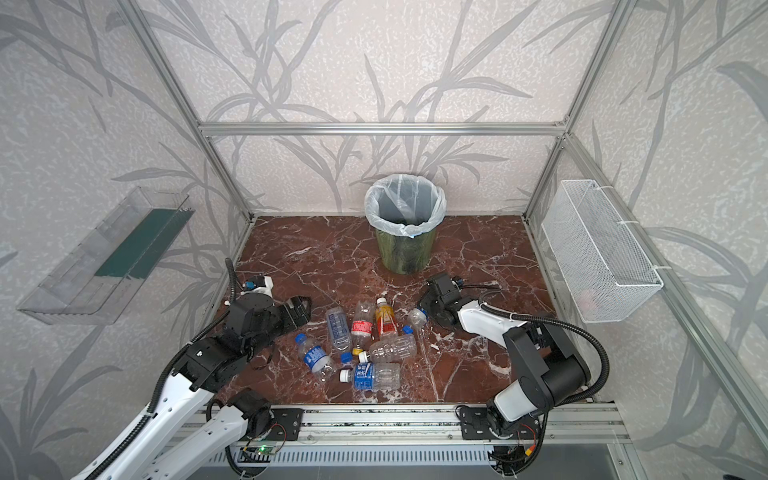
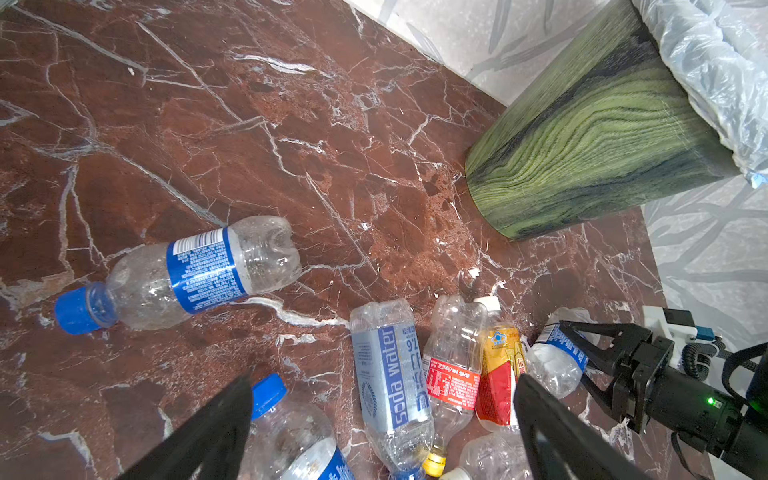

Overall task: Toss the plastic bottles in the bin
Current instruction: 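Lower the right gripper onto the clear blue-labelled water bottle and close it, then lift the water bottle with the right gripper and carry it over the bin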

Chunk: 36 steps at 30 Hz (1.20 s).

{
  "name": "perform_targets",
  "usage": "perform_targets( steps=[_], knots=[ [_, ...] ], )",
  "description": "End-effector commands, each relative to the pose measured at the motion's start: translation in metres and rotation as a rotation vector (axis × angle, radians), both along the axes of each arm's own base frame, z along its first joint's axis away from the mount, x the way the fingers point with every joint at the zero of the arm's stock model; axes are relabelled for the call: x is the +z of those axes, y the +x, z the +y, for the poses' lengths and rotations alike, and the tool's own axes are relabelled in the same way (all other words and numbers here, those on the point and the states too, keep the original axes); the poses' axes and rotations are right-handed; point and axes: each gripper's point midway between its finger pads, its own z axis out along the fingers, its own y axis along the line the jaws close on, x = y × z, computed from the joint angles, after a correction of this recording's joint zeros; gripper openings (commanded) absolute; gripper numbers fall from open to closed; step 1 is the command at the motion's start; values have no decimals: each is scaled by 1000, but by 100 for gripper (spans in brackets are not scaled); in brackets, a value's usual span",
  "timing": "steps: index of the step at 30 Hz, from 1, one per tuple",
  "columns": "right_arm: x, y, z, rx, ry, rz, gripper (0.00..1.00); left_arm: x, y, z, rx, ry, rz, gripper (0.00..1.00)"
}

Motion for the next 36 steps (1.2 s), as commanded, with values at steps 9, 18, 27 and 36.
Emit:
perform_targets(
  steps=[9,18,27,36],
  knots=[
    [15,-19,-68,-98,-29,-22,57,-1,-2,6,27,6,12,97],
    [11,-84,-79,1,-47,64,57,-6,-1,5,28,5,15,97],
    [34,-119,-71,36,91,-69,56,-12,2,1,25,-9,28,98],
    [126,-87,-58,46,210,-369,56,-11,6,-3,20,-15,28,97]
  ],
)
